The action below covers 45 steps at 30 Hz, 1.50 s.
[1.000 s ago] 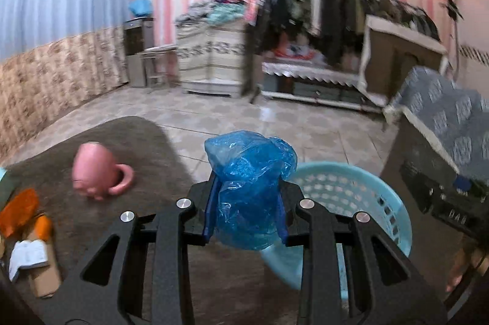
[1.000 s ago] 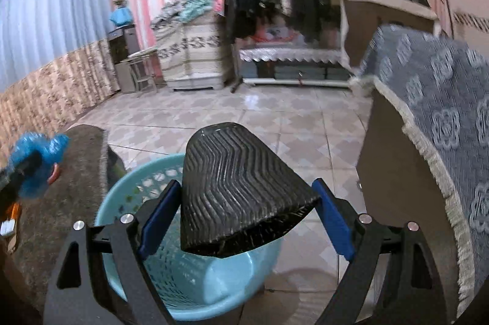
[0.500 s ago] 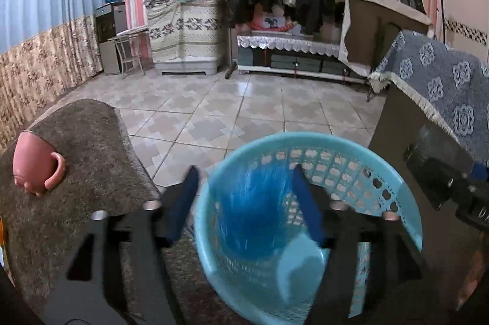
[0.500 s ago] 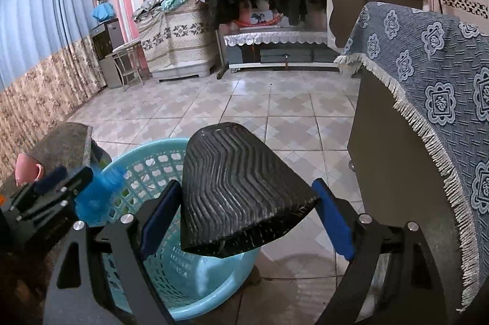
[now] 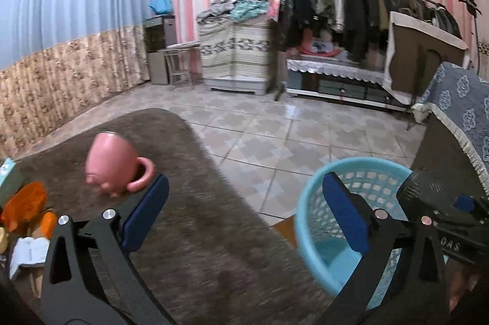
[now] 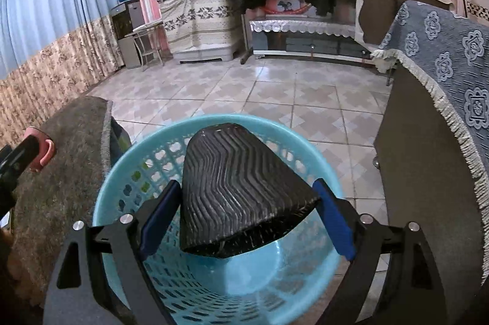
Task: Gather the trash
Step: 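Open the left gripper to drop the bag while the right gripper drops the shoe, then grasp the brown cloth with the left gripper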
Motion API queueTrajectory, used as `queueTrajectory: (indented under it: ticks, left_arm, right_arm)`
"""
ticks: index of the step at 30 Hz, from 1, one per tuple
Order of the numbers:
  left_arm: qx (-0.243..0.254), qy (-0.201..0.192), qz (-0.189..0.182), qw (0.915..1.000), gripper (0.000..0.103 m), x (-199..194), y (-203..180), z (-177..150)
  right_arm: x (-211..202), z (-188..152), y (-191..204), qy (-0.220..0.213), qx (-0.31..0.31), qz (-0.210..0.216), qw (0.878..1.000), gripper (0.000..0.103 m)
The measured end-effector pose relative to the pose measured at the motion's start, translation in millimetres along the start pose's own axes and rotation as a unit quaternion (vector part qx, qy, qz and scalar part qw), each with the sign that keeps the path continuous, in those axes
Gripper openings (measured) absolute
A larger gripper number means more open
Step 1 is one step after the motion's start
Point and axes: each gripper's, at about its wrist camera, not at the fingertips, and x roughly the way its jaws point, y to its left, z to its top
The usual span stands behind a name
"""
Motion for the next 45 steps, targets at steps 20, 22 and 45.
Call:
queueTrajectory:
  ticks: [20,22,45]
  left_arm:
    - [-0.022,-0.044,0.098,0.9940,0.098,-96.4,86.4,-13.8]
    - [-0.023,-0.047,0.113,0.9922,0.098,-109.2,100.6,-16.9]
    - [-0.136,-0.021,0.248,0.9588,0.098,-198.5,281.2,-78.5]
  right_arm:
    - [-26.0,4.0,40.4,-0.035,-0.029,0.036,0.998,0.099]
    - [-31.1,2.8,49.2,-0.038,-0.039,0.045,0.997,0.099]
    - [-78.9,-37.0,198.9,-0.058,-0.186,0.137,0.971,0.099]
